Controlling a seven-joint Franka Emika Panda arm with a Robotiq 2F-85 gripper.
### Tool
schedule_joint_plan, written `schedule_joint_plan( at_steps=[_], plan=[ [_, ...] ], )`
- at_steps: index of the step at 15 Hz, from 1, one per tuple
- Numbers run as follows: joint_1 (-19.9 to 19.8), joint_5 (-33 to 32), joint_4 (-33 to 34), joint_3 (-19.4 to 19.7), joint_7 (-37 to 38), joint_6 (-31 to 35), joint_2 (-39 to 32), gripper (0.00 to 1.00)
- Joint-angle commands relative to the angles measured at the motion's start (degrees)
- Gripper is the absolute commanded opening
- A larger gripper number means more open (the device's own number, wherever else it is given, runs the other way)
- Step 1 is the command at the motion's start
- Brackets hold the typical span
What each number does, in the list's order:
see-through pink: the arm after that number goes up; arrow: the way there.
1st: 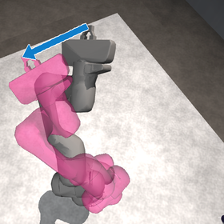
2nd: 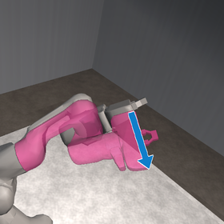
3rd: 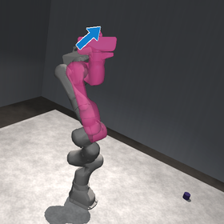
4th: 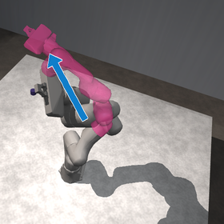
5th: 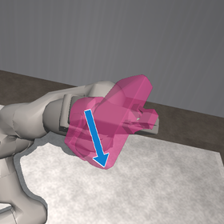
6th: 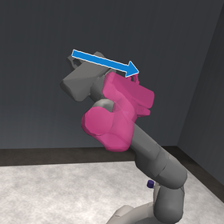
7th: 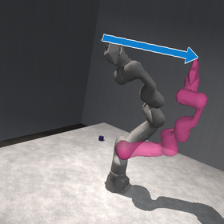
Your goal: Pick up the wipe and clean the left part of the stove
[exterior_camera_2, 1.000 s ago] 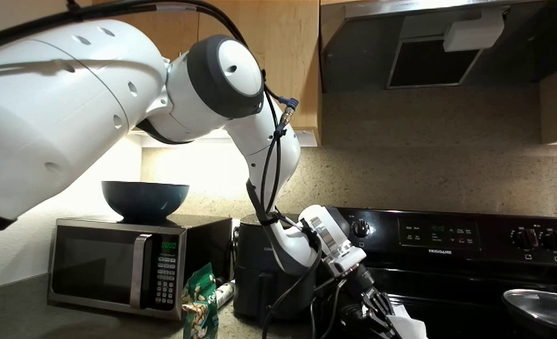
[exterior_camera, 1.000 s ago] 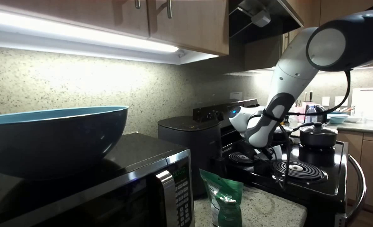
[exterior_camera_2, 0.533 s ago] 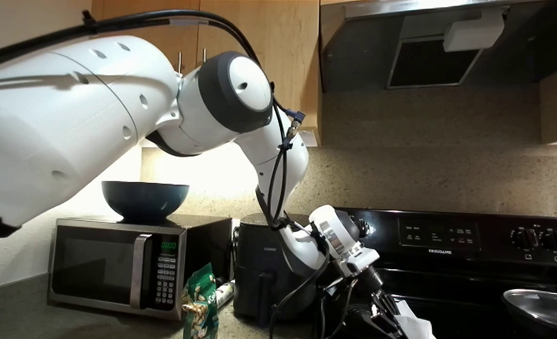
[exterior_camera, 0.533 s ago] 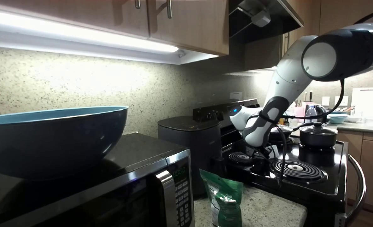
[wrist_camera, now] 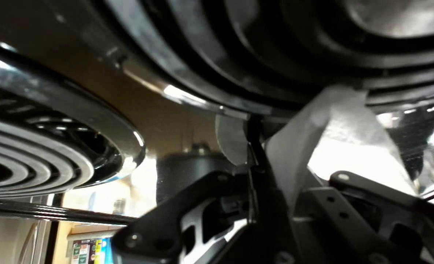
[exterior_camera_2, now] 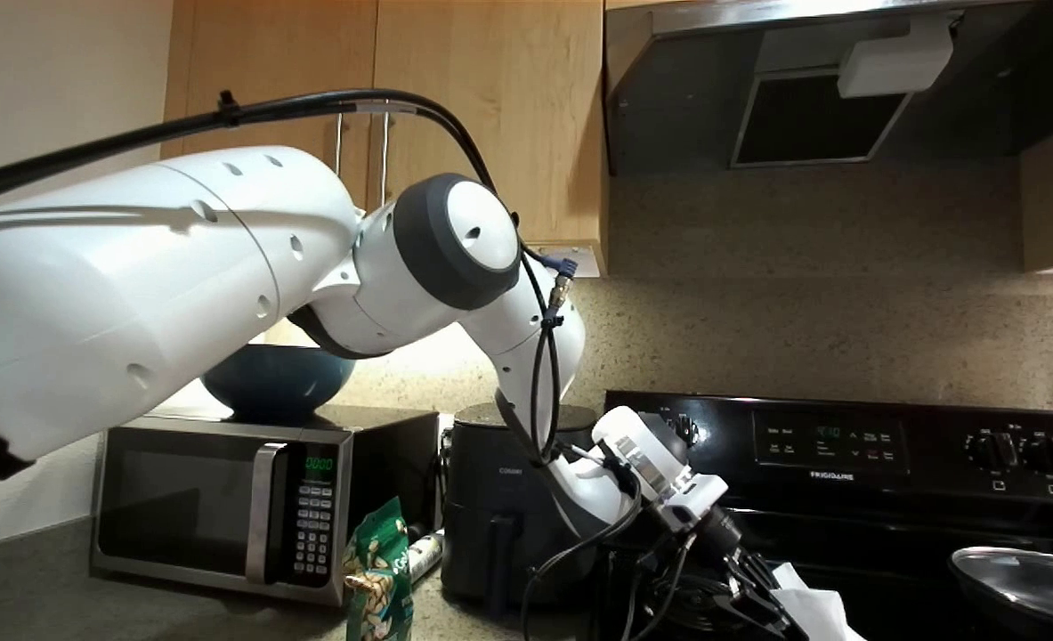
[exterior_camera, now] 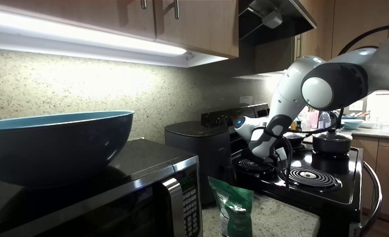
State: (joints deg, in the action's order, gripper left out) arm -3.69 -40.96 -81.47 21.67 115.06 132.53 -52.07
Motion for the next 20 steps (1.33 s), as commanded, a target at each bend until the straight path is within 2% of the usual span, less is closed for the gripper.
schedule_joint_plan(
  at_steps=[1, 4, 10, 18, 20],
  plan=[
    [-3.92, 4.58, 3.4, -4.23, -6.35, 5.31, -1.39, 0.08],
    [-5.59, 8.84, 4.71, -6.23, -12.81, 10.13, -1.65, 0.08],
    [-8.88, 22.35, 5.94, -9.8, -31.73, 16.69, -2.74, 0.08],
    [-12.5, 39.87, 10.01, -16.93, -57.56, 17.81, -4.52, 0.08],
    [-13.37, 44.07, 11.18, -19.16, -63.94, 16.1, -4.79, 0.08]
  ],
)
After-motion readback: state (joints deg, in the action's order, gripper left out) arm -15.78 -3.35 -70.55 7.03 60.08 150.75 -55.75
